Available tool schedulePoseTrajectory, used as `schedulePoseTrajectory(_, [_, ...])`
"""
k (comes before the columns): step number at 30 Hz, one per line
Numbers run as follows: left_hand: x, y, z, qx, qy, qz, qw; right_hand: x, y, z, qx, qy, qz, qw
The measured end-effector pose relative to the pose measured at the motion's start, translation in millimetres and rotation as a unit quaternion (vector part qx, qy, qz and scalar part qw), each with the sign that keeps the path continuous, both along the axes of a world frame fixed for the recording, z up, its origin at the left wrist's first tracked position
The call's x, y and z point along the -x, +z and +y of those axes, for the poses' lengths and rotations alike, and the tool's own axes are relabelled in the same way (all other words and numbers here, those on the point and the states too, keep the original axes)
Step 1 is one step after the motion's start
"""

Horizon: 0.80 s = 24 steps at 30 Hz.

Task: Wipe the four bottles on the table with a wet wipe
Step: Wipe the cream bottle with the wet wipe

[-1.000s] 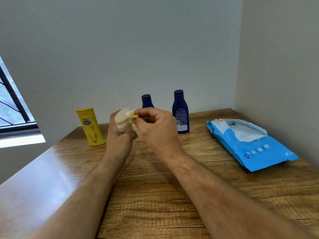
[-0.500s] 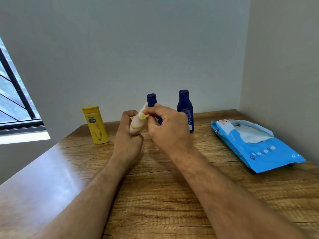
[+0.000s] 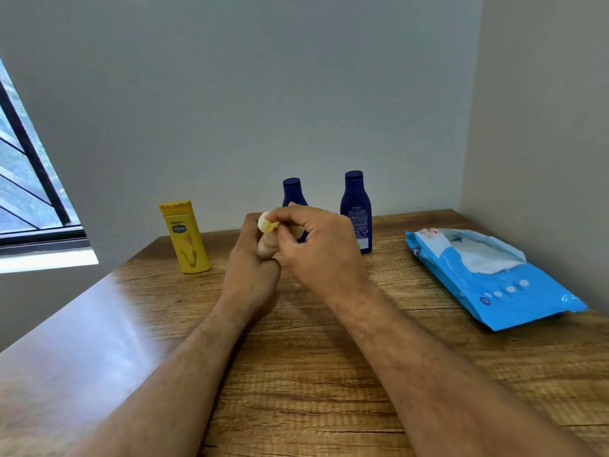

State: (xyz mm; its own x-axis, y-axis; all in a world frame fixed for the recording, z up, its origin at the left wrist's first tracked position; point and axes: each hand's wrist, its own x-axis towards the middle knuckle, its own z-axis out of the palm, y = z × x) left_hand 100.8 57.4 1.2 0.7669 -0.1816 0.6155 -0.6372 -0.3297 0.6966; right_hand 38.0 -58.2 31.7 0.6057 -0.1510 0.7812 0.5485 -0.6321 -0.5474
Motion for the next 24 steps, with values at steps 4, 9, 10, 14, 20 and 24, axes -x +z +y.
schedulePoseTrajectory(4, [0.3,0.6,-0.8,0.019,-0.009,0.028,0.999,-2.0,-1.3,1.5,0.02,-0.027,-0.009,0.999])
schedulePoseTrajectory(9, [0.4,1.6,-0.7,0.012,-0.016,0.079,0.997,0.5,4.7,1.6,-0.165,0.014,-0.015,0.986])
schedulePoseTrajectory(10, [1.0,1.4,-1.0,0.002,-0.019,0.084,0.996,-0.1,5.7,0.9,-0.201,0.037,-0.005,0.979])
schedulePoseTrajectory(14, [4.4,1.9,-2.2,-0.023,-0.036,0.084,0.996,-1.1,6.8,1.5,-0.248,0.073,0.018,0.966])
schedulePoseTrajectory(20, [1.7,3.2,-2.5,-0.008,-0.018,0.101,0.995,-6.5,8.1,-13.8,-0.27,-0.056,-0.023,0.961])
schedulePoseTrajectory(24, [-2.1,-0.7,-0.3,0.009,0.001,0.098,0.995,-6.5,-2.6,-5.7,0.006,-0.049,0.04,0.998])
